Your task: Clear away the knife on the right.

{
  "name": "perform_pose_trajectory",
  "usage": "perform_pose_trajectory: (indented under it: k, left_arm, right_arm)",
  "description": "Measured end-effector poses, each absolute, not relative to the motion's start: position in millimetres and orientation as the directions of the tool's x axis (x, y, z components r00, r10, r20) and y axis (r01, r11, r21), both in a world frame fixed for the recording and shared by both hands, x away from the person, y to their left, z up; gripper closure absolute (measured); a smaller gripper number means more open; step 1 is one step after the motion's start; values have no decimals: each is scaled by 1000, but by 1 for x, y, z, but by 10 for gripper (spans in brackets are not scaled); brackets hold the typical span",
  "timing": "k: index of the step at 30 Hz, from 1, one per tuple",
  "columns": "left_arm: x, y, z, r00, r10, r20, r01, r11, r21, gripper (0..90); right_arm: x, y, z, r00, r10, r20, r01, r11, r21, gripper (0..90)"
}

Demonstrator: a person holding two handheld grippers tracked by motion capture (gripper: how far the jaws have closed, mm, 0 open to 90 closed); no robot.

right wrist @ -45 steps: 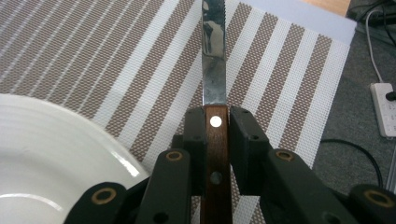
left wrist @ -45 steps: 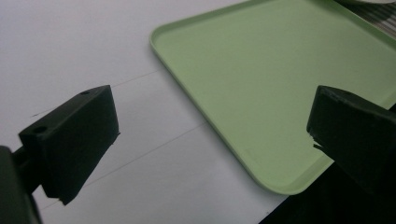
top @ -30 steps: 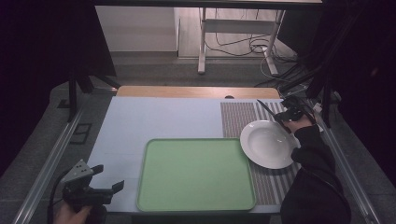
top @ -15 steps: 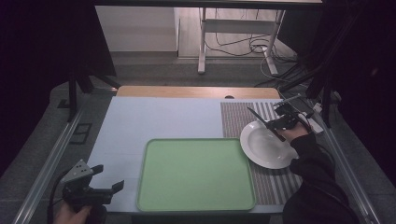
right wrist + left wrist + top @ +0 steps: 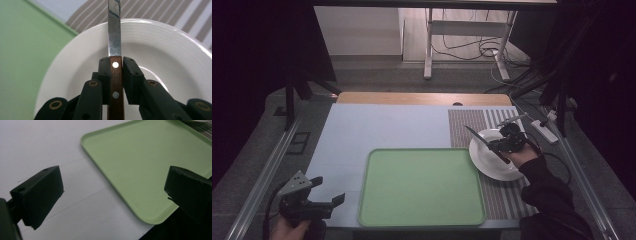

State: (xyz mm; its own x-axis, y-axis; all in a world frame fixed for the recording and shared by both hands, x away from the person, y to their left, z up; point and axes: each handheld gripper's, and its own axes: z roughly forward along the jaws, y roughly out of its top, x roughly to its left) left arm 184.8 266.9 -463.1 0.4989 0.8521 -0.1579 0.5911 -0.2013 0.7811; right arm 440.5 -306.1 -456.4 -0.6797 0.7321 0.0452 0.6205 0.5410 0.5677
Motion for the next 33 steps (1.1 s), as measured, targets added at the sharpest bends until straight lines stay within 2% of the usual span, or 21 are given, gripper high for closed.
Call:
perform_pose_trajectory:
  k: [19, 33]
  left_arm:
    - [185, 267, -463, 497, 853, -160, 593, -200, 780, 21]
    - [185, 266, -463, 500, 852, -154, 592, -206, 779, 21]
  right_arm:
    - [381, -261, -455, -793, 609, 14, 499, 638, 586, 777]
    - [341, -225, -461, -864, 502, 32, 429, 702, 568, 777]
